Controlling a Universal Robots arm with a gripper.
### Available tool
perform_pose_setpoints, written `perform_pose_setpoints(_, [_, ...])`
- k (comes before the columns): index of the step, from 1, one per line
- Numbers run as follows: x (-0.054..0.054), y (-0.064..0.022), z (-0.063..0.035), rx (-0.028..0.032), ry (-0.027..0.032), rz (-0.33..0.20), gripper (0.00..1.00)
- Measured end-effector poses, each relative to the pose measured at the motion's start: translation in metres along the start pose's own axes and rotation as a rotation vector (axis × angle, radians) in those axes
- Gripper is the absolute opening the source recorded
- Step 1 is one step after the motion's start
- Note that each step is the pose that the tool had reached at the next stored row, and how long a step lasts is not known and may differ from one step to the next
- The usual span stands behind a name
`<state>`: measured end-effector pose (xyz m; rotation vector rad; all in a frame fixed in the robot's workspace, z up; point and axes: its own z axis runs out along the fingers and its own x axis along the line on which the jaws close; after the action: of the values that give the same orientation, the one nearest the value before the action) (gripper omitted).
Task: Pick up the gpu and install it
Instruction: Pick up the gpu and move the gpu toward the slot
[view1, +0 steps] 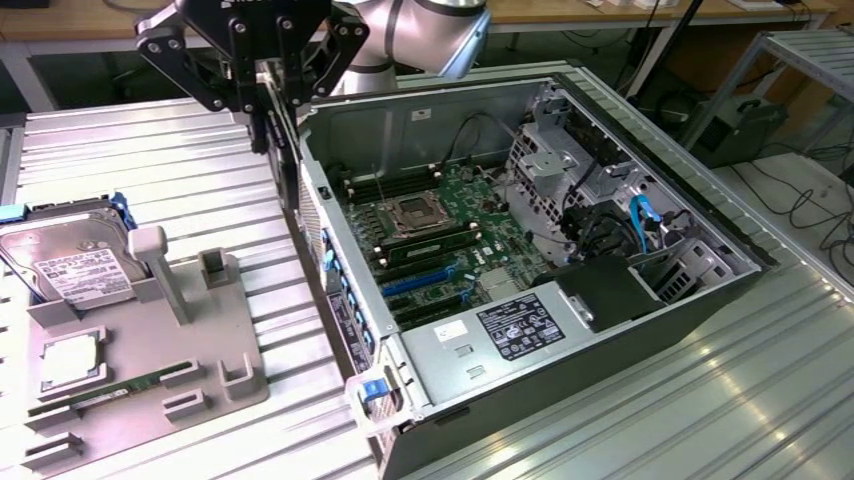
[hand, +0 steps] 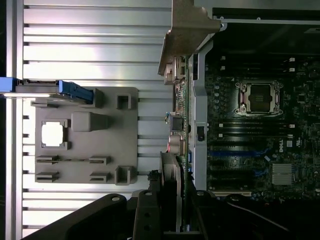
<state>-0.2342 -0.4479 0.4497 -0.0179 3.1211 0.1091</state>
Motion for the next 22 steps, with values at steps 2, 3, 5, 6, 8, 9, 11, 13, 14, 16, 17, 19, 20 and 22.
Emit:
perform_pose_setpoints(2, [-0.002,0.0,0.0001,0.0,-0.0001,0.0,0.27])
perform_pose_setpoints(3, [-0.003,-0.0001,0.0001,0.0,0.0,0.0,0.27])
perform_pose_setpoints(5, [-0.004,-0.0001,0.0001,-0.0001,0.0,0.0,0.27])
perform_pose_setpoints(6, [-0.005,-0.0001,0.0001,-0.0001,0.0,0.0,0.27])
perform_pose_setpoints(8, [-0.007,-0.0001,0.0002,-0.0001,-0.0001,0.0,0.27])
perform_pose_setpoints(9, [-0.008,-0.0001,0.0002,-0.0001,-0.0001,0.0,0.27])
perform_pose_setpoints(11, [-0.01,-0.0001,0.0002,-0.0001,0.0,0.0,0.27])
perform_pose_setpoints(13, [-0.012,-0.0001,0.0002,0.0,0.0,0.0,0.27])
perform_pose_setpoints(14, [-0.013,-0.0002,0.0003,-0.0001,0.0,0.0,0.27])
perform_pose_setpoints(16, [-0.014,-0.0002,0.0003,-0.0001,-0.0001,0.0,0.27])
perform_pose_setpoints(17, [-0.015,-0.0002,0.0003,-0.0001,0.0,0.0,0.27])
perform_pose_setpoints(19, [-0.017,-0.0002,0.0004,-0.0001,-0.0001,0.0,0.27])
perform_pose_setpoints(20, [-0.018,-0.0002,0.0004,-0.0001,-0.0001,0.0,0.27])
perform_pose_setpoints(22, [-0.02,-0.0002,0.0004,-0.0001,-0.0001,0.0,0.27])
